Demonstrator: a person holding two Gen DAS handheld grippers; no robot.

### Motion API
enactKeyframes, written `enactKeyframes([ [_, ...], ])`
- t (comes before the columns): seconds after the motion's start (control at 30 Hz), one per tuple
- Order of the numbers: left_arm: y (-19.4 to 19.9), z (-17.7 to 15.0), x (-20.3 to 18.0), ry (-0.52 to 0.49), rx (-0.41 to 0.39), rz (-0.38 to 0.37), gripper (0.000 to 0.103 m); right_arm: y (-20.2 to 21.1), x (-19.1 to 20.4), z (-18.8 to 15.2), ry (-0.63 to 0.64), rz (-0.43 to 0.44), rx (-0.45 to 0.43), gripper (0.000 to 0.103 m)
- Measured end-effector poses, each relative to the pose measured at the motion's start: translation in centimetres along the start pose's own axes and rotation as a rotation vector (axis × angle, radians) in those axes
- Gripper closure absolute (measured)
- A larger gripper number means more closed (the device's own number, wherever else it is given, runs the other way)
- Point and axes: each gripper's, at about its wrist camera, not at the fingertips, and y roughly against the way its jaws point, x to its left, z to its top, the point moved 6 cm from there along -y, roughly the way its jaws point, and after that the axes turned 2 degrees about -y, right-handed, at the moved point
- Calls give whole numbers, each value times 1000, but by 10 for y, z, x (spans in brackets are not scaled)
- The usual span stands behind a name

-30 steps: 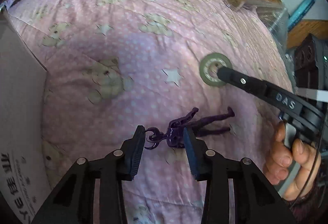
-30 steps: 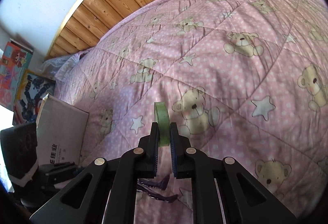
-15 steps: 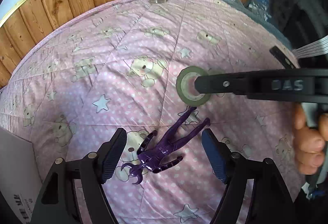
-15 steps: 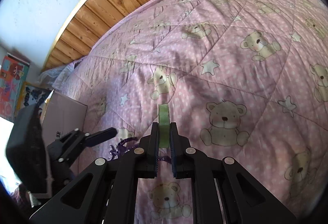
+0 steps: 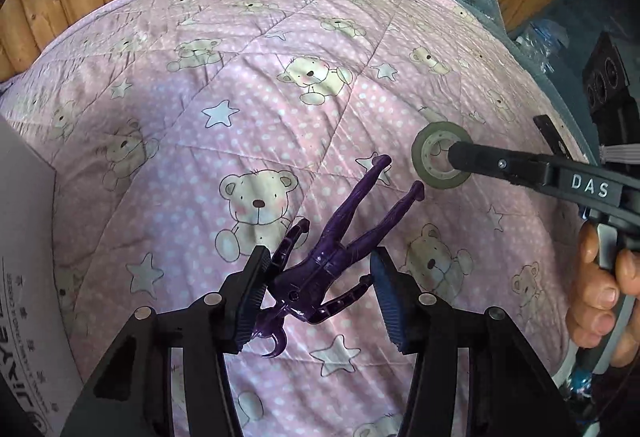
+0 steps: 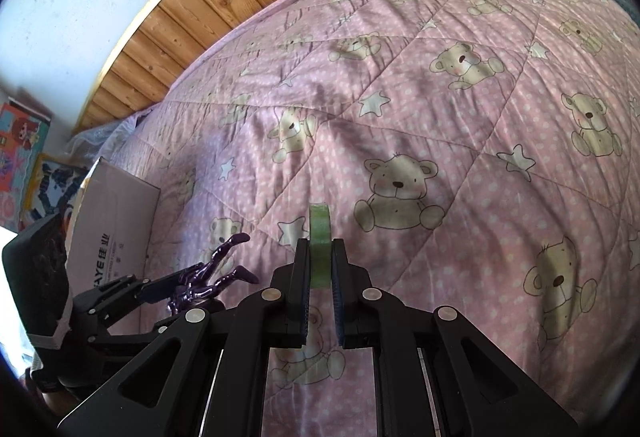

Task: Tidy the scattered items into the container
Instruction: 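Carry the purple toy in the left tool and green tape in the right tool over the box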

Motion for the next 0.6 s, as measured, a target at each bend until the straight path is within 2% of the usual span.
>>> enactKeyframes([
  [0.3,36,-1,-9,54,-60,-9,50,22,37,-13,60,25,-12,93],
  [0.6,78,-26,-14,108,-122,-33,50,48,79,-44,141,27,-10,93],
])
